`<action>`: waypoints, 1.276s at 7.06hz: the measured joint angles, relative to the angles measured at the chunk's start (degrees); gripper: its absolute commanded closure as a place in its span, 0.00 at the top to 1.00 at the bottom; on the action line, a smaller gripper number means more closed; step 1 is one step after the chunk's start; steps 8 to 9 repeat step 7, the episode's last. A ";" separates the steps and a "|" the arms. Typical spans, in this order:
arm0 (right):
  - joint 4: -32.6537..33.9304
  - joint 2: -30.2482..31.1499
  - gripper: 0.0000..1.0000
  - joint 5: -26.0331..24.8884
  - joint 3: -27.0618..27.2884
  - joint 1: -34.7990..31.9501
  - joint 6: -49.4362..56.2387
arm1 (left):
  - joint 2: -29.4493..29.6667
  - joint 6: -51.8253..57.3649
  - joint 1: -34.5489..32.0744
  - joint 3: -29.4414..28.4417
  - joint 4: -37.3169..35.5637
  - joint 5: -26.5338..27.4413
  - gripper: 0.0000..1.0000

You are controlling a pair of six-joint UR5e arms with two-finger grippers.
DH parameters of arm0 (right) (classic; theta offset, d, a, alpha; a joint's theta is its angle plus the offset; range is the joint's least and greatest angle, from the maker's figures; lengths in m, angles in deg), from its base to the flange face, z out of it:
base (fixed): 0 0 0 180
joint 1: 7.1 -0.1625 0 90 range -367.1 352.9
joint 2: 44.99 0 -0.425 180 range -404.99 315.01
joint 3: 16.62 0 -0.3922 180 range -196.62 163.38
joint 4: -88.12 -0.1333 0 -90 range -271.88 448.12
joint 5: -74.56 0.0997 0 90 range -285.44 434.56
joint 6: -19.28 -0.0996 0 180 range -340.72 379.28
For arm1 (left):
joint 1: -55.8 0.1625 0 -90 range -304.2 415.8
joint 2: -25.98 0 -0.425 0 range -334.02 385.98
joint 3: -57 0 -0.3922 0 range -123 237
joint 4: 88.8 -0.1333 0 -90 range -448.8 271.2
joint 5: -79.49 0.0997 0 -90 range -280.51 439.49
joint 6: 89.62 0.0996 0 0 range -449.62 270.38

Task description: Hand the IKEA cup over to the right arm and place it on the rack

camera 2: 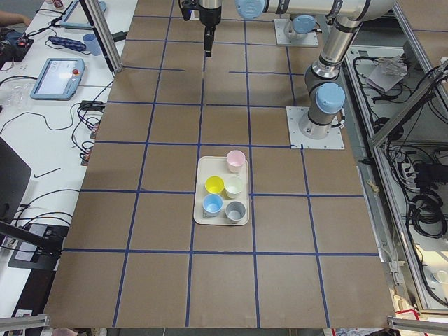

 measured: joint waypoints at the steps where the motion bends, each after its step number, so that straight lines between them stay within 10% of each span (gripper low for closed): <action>1: 0.25 -0.32 1.00 0.04 0.00 -2.48 -3.29 | -0.02 0.01 -0.06 0.17 0.00 0.04 1.00; 9: 0.58 -0.42 1.00 -0.03 -0.04 -4.17 -5.42 | 0.54 -0.69 -0.16 -0.42 0.26 0.51 1.00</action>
